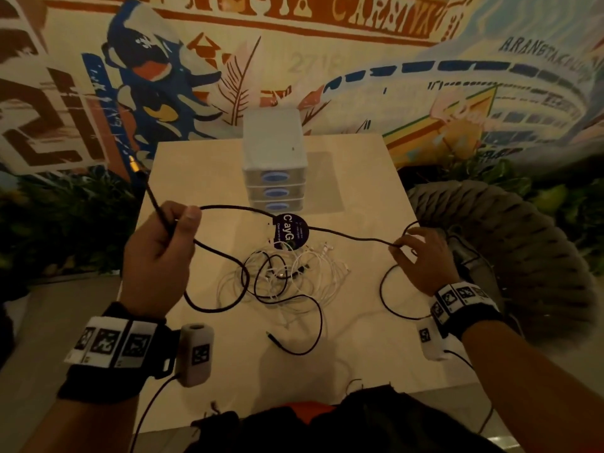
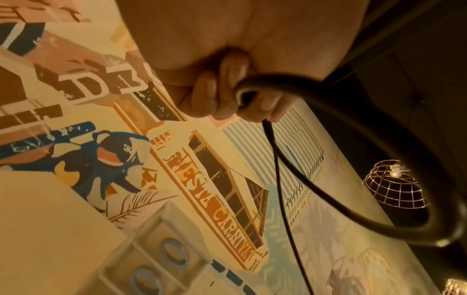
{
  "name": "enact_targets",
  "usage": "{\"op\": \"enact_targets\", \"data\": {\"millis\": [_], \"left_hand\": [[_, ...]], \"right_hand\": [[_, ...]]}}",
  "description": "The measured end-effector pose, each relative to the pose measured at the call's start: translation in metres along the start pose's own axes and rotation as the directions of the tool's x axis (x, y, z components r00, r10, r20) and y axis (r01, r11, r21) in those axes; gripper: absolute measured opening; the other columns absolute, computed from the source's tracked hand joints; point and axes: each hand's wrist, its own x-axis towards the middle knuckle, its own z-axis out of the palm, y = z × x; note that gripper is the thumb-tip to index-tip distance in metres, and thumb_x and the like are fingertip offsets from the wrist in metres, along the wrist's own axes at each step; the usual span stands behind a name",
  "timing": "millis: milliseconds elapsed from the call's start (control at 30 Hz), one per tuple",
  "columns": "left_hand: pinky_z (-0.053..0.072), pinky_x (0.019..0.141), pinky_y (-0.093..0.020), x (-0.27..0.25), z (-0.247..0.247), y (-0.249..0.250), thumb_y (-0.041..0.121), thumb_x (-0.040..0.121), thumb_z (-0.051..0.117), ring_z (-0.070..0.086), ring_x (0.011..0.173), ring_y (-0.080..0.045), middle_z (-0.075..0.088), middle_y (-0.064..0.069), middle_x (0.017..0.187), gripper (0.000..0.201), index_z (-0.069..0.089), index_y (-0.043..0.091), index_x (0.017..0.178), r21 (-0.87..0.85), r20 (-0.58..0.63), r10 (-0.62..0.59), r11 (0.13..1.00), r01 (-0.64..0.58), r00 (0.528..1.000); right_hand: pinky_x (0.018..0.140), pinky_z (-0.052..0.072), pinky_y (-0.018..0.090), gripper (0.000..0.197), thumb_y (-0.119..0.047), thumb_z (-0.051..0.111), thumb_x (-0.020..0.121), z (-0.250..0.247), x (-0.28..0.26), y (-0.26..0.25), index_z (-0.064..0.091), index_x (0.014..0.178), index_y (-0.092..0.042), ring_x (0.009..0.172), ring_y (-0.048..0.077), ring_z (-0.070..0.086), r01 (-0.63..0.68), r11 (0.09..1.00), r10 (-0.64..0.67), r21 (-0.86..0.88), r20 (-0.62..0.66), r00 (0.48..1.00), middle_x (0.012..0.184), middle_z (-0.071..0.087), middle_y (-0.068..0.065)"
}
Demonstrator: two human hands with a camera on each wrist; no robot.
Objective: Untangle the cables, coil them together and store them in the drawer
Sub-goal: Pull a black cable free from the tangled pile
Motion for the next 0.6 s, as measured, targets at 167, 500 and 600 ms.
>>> {"op": "enact_targets", "data": {"millis": [167,500,600], "left_hand": [[0.039,0.049,-0.036,-0.004,0.017,-0.007,0.052,0.103,0.044,0.042,0.045,-0.02,0.045,-0.002,0.051,0.034,0.051,0.024,0.085,0.212,0.175,-0.052,0.977,0.014,0.983],[0.041,0.057,-0.039,-0.004,0.097,0.004,0.036,0.108,0.038,0.046,0.05,-0.01,0.057,0.001,0.061,0.026,0.05,0.023,0.089,0.187,0.455,-0.167,0.978,0.089,0.875],[0.04,0.055,-0.035,-0.001,0.112,0.006,0.055,0.101,0.041,0.043,0.052,-0.009,0.05,0.008,0.06,0.029,0.05,0.032,0.086,0.097,0.48,-0.146,0.989,0.113,0.865]], "right_hand": [[0.089,0.047,0.053,0.049,-0.065,0.049,0.089,-0.016,-0.001,-0.008,0.078,0.096,-0.027,0.105,0.035,0.056,-0.105,0.994,0.104,-0.021,-0.039,0.994,0.108,0.061,0.006],[0.074,0.052,0.04,0.045,-0.059,0.035,0.1,-0.072,0.016,-0.136,0.058,0.094,-0.021,0.076,0.014,0.061,0.331,0.885,-0.431,0.327,0.304,0.85,0.083,0.065,-0.005],[0.071,0.049,0.038,0.031,-0.05,0.04,0.105,-0.066,0.01,-0.159,0.056,0.098,-0.024,0.075,0.014,0.056,0.395,0.837,-0.521,0.378,0.331,0.787,0.084,0.06,-0.009]]}}
